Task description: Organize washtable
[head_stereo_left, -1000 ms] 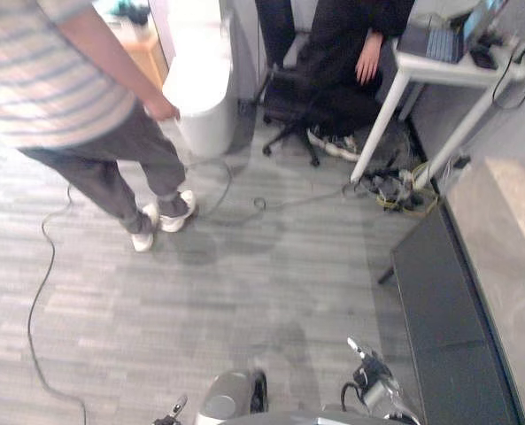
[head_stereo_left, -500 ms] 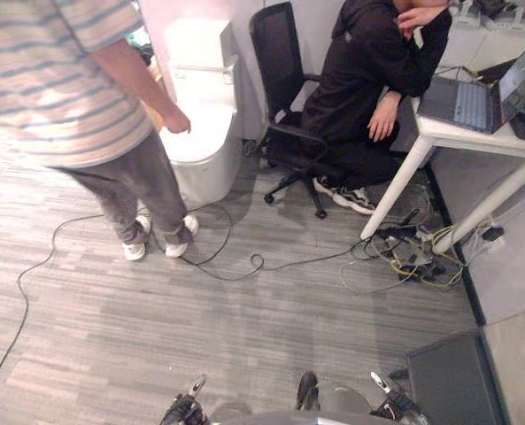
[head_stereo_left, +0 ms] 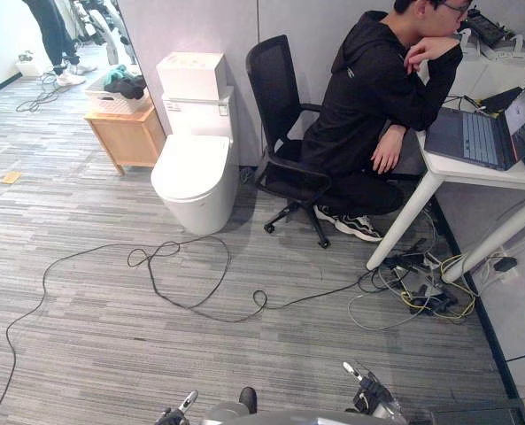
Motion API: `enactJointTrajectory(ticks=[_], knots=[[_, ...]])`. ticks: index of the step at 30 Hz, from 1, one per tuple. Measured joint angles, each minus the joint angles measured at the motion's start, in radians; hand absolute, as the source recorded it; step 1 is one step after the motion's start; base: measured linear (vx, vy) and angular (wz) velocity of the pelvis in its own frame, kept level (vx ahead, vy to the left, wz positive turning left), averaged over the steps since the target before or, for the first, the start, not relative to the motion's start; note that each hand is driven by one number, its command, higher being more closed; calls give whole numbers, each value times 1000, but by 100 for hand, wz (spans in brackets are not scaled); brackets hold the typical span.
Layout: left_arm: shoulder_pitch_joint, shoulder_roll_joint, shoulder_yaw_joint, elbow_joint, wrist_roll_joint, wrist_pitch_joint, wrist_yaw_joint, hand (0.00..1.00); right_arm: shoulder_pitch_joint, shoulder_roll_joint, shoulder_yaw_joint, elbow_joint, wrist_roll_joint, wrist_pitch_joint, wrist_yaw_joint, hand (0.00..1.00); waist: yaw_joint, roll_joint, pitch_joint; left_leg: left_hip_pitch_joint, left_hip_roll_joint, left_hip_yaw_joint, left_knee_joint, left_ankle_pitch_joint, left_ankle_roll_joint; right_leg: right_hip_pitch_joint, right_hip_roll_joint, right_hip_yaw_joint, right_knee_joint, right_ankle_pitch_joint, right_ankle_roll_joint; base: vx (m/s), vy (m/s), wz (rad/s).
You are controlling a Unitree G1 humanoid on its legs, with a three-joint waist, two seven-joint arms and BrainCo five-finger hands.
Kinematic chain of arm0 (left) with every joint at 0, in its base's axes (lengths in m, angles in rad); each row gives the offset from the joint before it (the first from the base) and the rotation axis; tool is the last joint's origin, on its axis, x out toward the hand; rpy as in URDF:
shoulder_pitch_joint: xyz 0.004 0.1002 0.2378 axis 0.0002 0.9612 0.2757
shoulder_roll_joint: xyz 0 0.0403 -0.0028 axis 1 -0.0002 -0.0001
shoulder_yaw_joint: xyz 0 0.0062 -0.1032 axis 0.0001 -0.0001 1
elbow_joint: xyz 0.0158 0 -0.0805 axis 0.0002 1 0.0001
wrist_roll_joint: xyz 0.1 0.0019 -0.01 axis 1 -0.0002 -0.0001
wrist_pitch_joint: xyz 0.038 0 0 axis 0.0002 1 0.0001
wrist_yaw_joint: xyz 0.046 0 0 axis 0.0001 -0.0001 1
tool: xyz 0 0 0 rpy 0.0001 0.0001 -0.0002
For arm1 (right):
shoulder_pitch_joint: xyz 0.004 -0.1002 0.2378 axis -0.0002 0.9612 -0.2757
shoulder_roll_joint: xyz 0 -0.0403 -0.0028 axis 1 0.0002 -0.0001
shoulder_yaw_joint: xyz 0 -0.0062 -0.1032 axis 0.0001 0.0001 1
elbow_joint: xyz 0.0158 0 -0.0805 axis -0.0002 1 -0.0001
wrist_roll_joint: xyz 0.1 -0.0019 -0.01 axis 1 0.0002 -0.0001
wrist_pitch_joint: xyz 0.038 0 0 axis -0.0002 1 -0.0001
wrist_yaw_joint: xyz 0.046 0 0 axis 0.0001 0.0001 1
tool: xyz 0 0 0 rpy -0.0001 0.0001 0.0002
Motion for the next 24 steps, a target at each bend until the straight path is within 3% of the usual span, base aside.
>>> enactJointTrajectory(ticks=[4, 10, 17, 24], knots=[[-12, 30, -64, 23, 0, 15, -5, 0, -16, -17, -2, 35, -50, 16, 12, 0, -5, -1, -1, -10, -2, -3, 0, -6, -2, -7, -2, -3, -5, -7, 6, 8, -2, 1], [-14, 61, -107, 42, -1, 30, -8, 0, -21, -59, -24, 91, -117, 42, 13, 0, -38, -9, 0, -25, -12, -4, 1, -13, 1, -16, -8, -6, -21, -9, 7, 70, -17, -1], [-36, 86, -137, 76, 0, 36, -16, 0, -29, -64, -31, 113, -117, 43, 18, 0, -53, -14, 0, -28, -15, 23, 10, -24, 3, -19, -11, 10, -37, -1, 13, 83, -27, -10], [-51, 109, -186, 77, 17, 38, -20, 0, -58, -72, -31, 107, -100, 40, 19, 0, -56, -10, 8, -57, 3, 156, 11, -40, 10, -119, -1, 146, -39, 57, 25, -24, 56, -64]])
